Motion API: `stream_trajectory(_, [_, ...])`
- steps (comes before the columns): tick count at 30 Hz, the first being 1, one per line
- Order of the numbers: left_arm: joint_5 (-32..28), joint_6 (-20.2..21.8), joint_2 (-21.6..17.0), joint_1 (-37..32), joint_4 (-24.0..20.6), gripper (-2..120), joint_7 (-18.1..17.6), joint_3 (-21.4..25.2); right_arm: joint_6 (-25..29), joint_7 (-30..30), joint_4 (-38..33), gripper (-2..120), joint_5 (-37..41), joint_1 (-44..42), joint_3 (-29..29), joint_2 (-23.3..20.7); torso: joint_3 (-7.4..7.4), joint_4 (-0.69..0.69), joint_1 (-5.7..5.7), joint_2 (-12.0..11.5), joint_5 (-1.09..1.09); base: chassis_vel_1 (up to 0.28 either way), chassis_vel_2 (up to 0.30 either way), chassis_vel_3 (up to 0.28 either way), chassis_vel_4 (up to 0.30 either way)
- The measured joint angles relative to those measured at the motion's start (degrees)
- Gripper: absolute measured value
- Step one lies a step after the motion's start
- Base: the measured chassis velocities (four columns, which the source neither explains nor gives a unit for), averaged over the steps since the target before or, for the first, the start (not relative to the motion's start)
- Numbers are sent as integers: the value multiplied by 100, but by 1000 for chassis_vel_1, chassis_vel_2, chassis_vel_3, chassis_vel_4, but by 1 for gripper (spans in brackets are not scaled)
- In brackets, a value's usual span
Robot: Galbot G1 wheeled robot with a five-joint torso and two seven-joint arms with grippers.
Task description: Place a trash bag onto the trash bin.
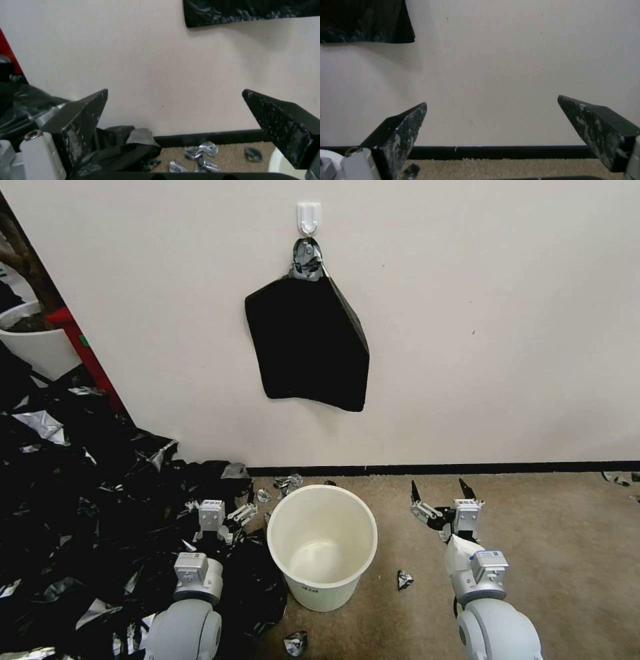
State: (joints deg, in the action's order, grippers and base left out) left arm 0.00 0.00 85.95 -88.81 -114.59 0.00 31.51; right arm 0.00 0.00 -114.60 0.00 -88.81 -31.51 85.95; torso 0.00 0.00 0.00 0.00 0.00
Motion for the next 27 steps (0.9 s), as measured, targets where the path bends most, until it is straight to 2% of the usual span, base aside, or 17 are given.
stream_trajectory(11, [-13, -6, -1, 0, -6, 100, -27, 0, 12, 19, -4, 100, 2, 0, 3, -9, 0, 0, 0, 0, 0, 0, 0, 0, 0])
stream_trajectory(13, [-305, -182, -32, -25, -118, 100, -343, -8, 74, 123, -33, 100, 30, -9, 21, -58, 0, 0, 0, 0, -1, 0, 0, 0, 0])
stream_trajectory(14, [-305, -182, -32, -25, -118, 100, -343, -8, 74, 123, -33, 100, 30, -9, 21, -58, 0, 0, 0, 0, -1, 0, 0, 0, 0])
stream_trajectory(16, [-792, -543, -103, -58, -312, 100, -817, -3, 347, 533, -172, 100, 179, -58, 88, -287, 0, 2, 0, 0, 1, 0, 0, 0, 0])
stream_trajectory(17, [-792, -543, -103, -58, -312, 100, -817, -3, 347, 533, -172, 100, 179, -58, 88, -287, 0, 2, 0, 0, 1, 0, 0, 0, 0])
stream_trajectory(20, [-885, -769, -227, 37, -335, 100, -723, 24, 861, 1319, -430, 100, 468, -155, 227, -717, 0, 0, 0, 0, -1, 0, 0, 0, 0])
stream_trajectory(23, [-747, -806, -279, 94, -335, 100, -626, 89, 1109, 1676, -554, 100, 597, -197, 286, -915, 0, 0, 0, 0, -1, 0, 0, 0, 0])
stream_trajectory(27, [-584, -808, -314, 122, -335, 100, -552, 122, 1446, 1450, -387, 100, 616, -61, 401, -989, 0, -2, 0, 0, -1, 0, 0, 0, 0])
